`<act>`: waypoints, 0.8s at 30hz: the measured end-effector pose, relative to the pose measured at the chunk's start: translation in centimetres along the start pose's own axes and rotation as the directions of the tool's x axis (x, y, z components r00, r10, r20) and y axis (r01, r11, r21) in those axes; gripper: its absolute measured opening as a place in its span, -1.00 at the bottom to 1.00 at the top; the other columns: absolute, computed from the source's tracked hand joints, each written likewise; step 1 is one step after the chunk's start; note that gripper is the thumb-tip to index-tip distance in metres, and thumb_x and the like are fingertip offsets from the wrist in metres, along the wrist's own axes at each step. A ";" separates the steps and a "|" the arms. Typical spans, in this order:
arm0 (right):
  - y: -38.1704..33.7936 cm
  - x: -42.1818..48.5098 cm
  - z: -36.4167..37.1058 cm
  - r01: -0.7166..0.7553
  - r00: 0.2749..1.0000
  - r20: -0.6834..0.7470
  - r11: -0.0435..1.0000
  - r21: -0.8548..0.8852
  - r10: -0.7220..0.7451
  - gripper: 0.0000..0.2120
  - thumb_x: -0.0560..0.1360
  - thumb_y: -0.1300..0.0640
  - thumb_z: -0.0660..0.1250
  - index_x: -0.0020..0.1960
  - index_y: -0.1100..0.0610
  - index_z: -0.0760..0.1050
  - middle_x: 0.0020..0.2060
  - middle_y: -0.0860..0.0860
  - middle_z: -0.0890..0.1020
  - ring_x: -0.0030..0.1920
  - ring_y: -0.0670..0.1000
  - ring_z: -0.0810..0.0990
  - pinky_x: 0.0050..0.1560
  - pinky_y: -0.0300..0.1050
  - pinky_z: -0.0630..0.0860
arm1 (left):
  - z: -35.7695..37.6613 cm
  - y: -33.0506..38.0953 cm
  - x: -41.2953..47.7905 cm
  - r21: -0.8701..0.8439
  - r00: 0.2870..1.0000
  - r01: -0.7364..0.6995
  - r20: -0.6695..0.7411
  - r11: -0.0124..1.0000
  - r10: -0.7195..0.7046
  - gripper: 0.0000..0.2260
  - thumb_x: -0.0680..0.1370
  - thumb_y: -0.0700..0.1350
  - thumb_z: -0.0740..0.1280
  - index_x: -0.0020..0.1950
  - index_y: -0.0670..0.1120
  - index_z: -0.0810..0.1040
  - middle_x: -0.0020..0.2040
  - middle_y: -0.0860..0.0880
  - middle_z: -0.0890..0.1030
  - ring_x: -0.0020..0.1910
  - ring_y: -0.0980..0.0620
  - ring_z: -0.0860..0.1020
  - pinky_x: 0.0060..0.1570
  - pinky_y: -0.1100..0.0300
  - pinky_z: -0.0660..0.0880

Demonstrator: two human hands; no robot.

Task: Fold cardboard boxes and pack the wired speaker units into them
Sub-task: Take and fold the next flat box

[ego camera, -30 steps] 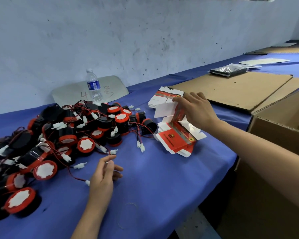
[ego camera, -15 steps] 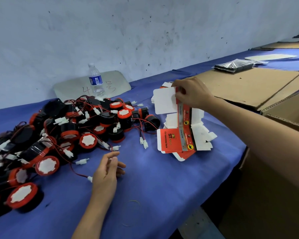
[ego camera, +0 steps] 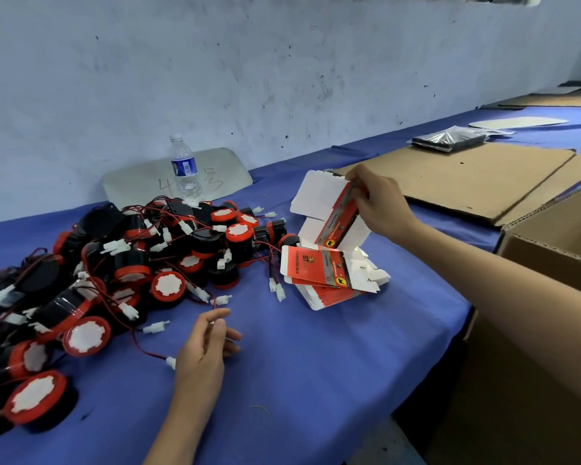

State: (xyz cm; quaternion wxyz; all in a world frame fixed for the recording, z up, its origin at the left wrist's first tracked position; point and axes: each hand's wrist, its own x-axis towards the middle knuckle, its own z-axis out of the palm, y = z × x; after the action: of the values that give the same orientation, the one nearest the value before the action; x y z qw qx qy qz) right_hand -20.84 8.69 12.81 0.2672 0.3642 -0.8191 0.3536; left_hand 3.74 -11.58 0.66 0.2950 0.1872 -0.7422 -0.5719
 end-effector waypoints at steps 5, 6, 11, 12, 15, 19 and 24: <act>-0.6 -0.7 0.0 0.022 1.000 -0.019 1.000 -0.005 -0.022 -0.80 0.52 0.40 0.14 0.09 0.28 0.45 -0.09 0.16 0.64 -0.13 0.20 0.58 -0.12 0.07 0.52 | 0.0 0.4 -0.3 0.056 1.000 -0.030 0.002 0.998 0.030 -0.83 0.65 -0.12 0.18 0.05 0.09 0.54 -0.23 0.01 0.64 -0.29 0.12 0.57 -0.15 0.17 0.48; -0.7 -0.8 0.1 0.036 0.999 0.000 0.999 -0.018 -0.036 -0.80 0.52 0.39 0.15 0.09 0.27 0.46 -0.07 0.16 0.64 -0.12 0.20 0.58 -0.11 0.06 0.51 | 0.1 0.4 -0.5 0.104 0.998 -0.062 0.005 0.993 0.062 -0.82 0.64 -0.16 0.20 0.04 0.11 0.53 -0.24 0.02 0.63 -0.27 0.14 0.57 -0.15 0.19 0.47; -0.9 -0.8 0.4 0.023 0.998 0.065 0.999 -0.046 -0.020 -0.80 0.55 0.34 0.16 0.13 0.22 0.45 -0.02 0.12 0.64 -0.08 0.13 0.57 -0.14 -0.14 0.41 | 3.1 2.4 -1.8 0.447 0.825 -0.556 0.193 0.701 0.532 -0.76 0.58 -0.12 0.19 0.19 0.00 0.55 0.15 0.05 0.57 0.16 0.14 0.47 0.22 0.33 0.33; -0.9 -0.8 0.4 0.035 0.996 0.081 0.999 -0.041 -0.031 -0.80 0.55 0.35 0.16 0.13 0.22 0.46 -0.02 0.12 0.64 -0.07 0.12 0.56 -0.14 -0.18 0.37 | 4.5 2.9 -1.4 0.483 0.764 -0.635 0.276 0.604 0.583 -0.69 0.55 -0.09 0.18 0.25 -0.07 0.55 0.21 0.01 0.56 0.25 0.07 0.45 0.30 0.24 0.29; -1.3 -1.1 0.3 0.088 0.989 0.118 0.996 -0.002 -0.087 -0.81 0.54 0.38 0.18 0.10 0.23 0.47 -0.04 0.11 0.64 -0.08 0.10 0.55 -0.17 -0.33 0.29 | 9.4 5.3 0.6 0.644 0.813 -0.577 0.392 0.503 0.431 -0.54 0.57 -0.02 0.18 0.46 -0.10 0.34 0.43 -0.04 0.40 0.48 -0.03 0.25 0.48 0.01 0.01; -1.0 -2.1 0.1 0.082 0.992 0.090 0.996 0.025 -0.083 -0.81 0.52 0.40 0.20 0.07 0.23 0.50 -0.07 0.08 0.64 -0.10 0.08 0.55 -0.17 -0.33 0.29 | 13.9 5.1 2.7 0.879 0.921 -0.388 0.375 0.278 0.101 -0.44 0.63 0.18 0.03 0.58 0.00 0.03 0.55 -0.09 0.12 0.54 -0.10 0.00 0.34 -0.39 -0.32; -0.9 -2.4 -0.1 -0.096 0.990 -0.075 0.954 0.283 0.122 -0.83 0.54 0.37 0.25 0.06 0.20 0.53 -0.14 -0.08 0.59 -0.21 -0.20 0.53 -0.15 -0.48 0.39 | 15.6 3.9 1.6 0.901 0.930 -0.367 0.353 0.233 0.101 -0.40 0.54 0.31 0.06 0.54 0.14 0.09 0.48 -0.16 0.17 0.47 -0.25 0.12 0.13 -0.39 -0.60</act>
State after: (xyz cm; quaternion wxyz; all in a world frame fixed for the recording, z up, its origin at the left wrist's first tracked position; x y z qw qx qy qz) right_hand -18.66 9.29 11.57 0.2306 0.3357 -0.7670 0.4958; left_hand -7.44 0.04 2.07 0.1207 0.1479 -0.9813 0.0251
